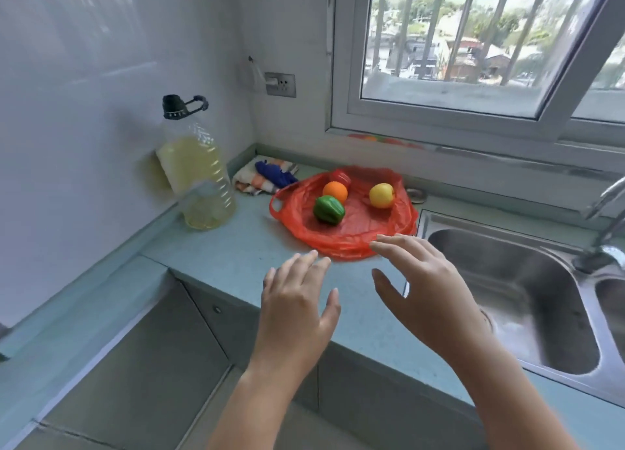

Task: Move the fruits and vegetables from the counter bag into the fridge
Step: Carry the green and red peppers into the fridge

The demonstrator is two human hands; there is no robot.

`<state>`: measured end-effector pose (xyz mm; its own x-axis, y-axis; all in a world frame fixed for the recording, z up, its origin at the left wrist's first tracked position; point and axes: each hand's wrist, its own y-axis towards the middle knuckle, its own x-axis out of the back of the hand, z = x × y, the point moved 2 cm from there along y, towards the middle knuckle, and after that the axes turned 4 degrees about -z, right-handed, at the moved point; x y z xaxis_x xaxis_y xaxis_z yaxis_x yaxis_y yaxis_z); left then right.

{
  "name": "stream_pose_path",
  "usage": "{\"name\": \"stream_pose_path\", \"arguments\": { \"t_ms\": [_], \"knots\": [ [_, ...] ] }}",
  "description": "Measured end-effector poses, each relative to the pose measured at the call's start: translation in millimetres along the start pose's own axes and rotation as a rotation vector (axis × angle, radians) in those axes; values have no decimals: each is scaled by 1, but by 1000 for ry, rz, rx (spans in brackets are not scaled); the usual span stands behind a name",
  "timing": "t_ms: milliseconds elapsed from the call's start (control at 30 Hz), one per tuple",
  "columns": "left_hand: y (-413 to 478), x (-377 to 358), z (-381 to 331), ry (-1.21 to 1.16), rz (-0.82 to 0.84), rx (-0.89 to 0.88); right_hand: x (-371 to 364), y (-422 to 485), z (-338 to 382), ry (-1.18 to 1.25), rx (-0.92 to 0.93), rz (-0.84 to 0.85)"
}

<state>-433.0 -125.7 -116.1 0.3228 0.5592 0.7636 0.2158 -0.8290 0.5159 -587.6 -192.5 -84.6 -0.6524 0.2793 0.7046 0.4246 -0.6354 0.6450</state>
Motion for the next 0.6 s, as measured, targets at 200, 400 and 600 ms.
{"name": "stream_pose_path", "arguments": {
  "t_ms": [200, 400, 600],
  "knots": [
    [71, -7, 90, -74, 39, -21, -73, 67, 13, -45, -54, 19],
    [125, -33, 151, -140, 100, -86, -127, 110, 8, -108, -170, 19],
    [159, -73, 175, -269, 175, -48, -159, 131, -19, -149, -247, 35]
  ]
}}
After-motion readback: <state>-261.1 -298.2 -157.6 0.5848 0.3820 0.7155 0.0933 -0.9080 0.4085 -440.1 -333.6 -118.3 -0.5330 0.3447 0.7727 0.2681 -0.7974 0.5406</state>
